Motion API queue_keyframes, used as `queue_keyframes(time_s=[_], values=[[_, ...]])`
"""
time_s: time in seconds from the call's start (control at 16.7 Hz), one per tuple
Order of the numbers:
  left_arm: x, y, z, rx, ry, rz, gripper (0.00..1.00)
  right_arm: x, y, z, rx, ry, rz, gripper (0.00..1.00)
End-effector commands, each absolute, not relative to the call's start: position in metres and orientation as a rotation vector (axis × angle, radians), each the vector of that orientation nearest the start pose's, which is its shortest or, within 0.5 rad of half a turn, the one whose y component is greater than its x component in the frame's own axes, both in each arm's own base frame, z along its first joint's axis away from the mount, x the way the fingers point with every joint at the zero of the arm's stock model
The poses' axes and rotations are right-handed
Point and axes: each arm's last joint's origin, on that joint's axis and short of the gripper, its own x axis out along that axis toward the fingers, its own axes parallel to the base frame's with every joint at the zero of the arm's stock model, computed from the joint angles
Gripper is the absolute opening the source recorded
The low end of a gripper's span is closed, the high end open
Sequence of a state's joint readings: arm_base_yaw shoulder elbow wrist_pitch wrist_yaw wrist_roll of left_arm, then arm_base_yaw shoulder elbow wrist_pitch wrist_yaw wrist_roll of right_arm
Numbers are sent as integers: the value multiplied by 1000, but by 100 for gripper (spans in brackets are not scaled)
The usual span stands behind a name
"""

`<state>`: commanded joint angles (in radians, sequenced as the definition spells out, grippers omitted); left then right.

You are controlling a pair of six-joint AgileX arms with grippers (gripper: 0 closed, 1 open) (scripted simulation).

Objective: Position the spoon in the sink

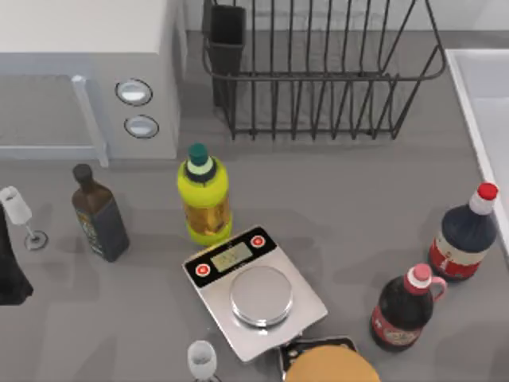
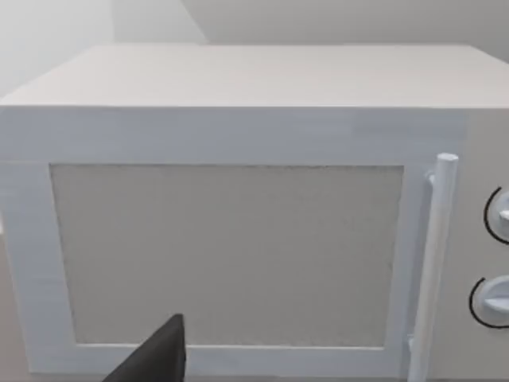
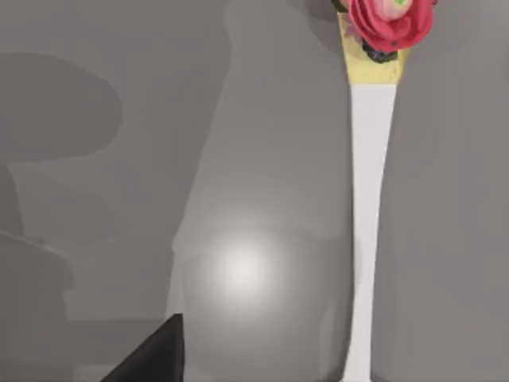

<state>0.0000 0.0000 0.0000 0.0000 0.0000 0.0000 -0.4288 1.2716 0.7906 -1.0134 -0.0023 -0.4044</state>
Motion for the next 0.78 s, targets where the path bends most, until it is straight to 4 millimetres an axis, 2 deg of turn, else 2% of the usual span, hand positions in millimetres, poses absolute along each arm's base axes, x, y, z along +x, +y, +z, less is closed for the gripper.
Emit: queue_keyframes(time_s=[0.18, 0.48, 0.6, 0.78], values=[[106, -1, 160, 0, 0, 0, 100, 188, -91, 193, 22, 1563, -24, 100], [106, -1, 160, 0, 0, 0, 100, 189, -90, 192, 20, 1564, -22, 100], [106, -1, 160, 0, 0, 0, 100, 190, -91, 184, 24, 1568, -22, 100], [106, -1, 160, 0, 0, 0, 100, 194, -93, 157, 24, 1566, -24, 100]])
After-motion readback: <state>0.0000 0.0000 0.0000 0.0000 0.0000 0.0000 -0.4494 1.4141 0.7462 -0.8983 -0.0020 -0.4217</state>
